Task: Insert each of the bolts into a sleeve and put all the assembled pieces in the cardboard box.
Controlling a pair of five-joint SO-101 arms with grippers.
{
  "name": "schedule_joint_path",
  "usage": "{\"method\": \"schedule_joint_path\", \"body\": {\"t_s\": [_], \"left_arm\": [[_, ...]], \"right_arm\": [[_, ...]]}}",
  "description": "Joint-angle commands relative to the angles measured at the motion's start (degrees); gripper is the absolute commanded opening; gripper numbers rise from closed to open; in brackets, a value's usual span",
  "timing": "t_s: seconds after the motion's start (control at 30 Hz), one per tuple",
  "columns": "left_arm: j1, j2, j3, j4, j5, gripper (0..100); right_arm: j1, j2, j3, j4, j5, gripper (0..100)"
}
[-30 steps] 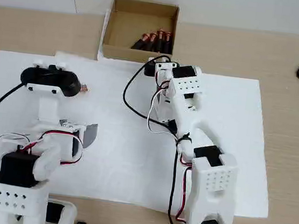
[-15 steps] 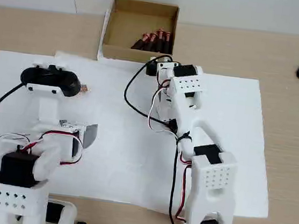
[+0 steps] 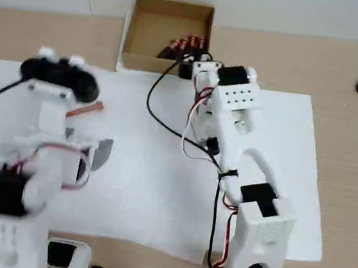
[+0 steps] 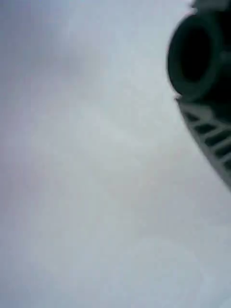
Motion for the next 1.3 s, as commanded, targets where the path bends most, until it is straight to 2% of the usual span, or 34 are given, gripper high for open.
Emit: {"method": "schedule_joint_path", "body": {"t_s": [0.0, 0.13, 0.23, 0.37, 0.47, 0.6, 0.9, 1.2, 1.27], "left_arm": [[-1.32, 11.08, -6.64, -1.85, -3.96, 24], [-9.14, 25.67, -12.44, -7.74, -12.4, 24], [-13.89, 36.57, -17.45, -9.41, -22.33, 24], [-15.12, 48.79, -24.57, -7.38, -35.52, 24], [-14.95, 56.53, -29.76, -7.82, -40.0, 24], [-15.03, 66.29, -36.62, -11.69, -40.79, 24], [-13.63, 84.92, -51.74, -11.52, -40.79, 24], [-11.69, 93.8, -58.59, -11.52, -40.53, 24], [-11.43, 94.51, -58.86, -11.52, -40.53, 21]], "right_arm": [[2.07, -4.97, -2.64, 1.01, 0.7, 0.4], [3.74, -5.23, -2.55, 1.01, 0.7, 0.4], [4.0, -5.23, -2.55, 1.01, 0.7, 0.4], [3.91, -5.05, -2.55, 0.84, 0.7, 0.4], [3.82, -5.05, -2.55, 0.75, 0.7, 0.4], [3.82, -4.97, -2.55, 0.75, 0.7, 0.4], [3.82, -4.97, -2.55, 0.75, 0.62, 0.4], [3.74, -4.88, -2.55, 0.4, 0.62, 0.4], [3.74, -4.88, -2.55, 0.4, 0.62, 0.4]]}}
